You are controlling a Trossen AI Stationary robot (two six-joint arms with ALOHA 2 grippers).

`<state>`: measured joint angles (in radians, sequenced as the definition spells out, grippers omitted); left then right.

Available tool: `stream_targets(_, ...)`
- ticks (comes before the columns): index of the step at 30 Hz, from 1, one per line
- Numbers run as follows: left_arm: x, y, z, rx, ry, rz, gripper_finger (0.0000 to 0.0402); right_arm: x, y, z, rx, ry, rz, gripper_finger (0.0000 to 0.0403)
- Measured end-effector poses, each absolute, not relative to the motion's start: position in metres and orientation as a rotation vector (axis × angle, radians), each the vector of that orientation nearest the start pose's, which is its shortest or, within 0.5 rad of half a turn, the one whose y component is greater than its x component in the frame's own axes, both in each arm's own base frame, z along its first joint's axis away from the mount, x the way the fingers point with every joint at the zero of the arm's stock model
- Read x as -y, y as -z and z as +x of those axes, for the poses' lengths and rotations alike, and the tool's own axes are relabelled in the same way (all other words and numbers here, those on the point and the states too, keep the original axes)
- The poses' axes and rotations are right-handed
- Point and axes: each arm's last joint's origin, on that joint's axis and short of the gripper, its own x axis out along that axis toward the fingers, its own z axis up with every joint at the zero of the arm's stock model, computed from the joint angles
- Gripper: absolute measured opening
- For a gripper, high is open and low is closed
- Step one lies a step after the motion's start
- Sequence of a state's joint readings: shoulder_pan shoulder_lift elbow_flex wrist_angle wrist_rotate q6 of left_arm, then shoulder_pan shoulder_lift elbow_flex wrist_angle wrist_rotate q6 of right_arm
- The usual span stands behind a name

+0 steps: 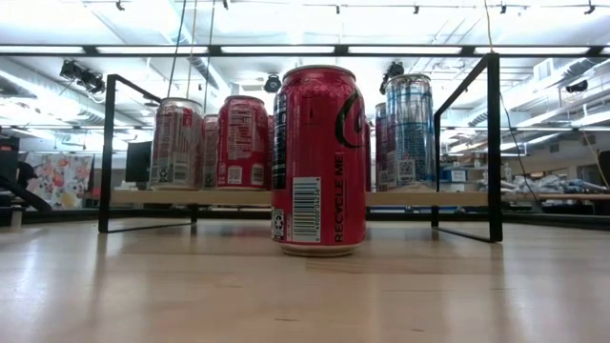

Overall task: Place canned beverage on shelf
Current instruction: Put the red-black soda can on the shelf aligned with the other red-black soda can

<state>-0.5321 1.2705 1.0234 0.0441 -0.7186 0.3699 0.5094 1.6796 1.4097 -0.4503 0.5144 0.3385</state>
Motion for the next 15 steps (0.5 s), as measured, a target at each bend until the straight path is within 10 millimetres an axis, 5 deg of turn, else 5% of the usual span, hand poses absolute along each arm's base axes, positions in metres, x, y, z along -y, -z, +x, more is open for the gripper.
stream_targets(15,0.079,-0.321,0.184,0.111,-0.238,0.382,0.0215,-0.155,-0.287,0.377,-0.757,0.126,-0.035,0.0323)
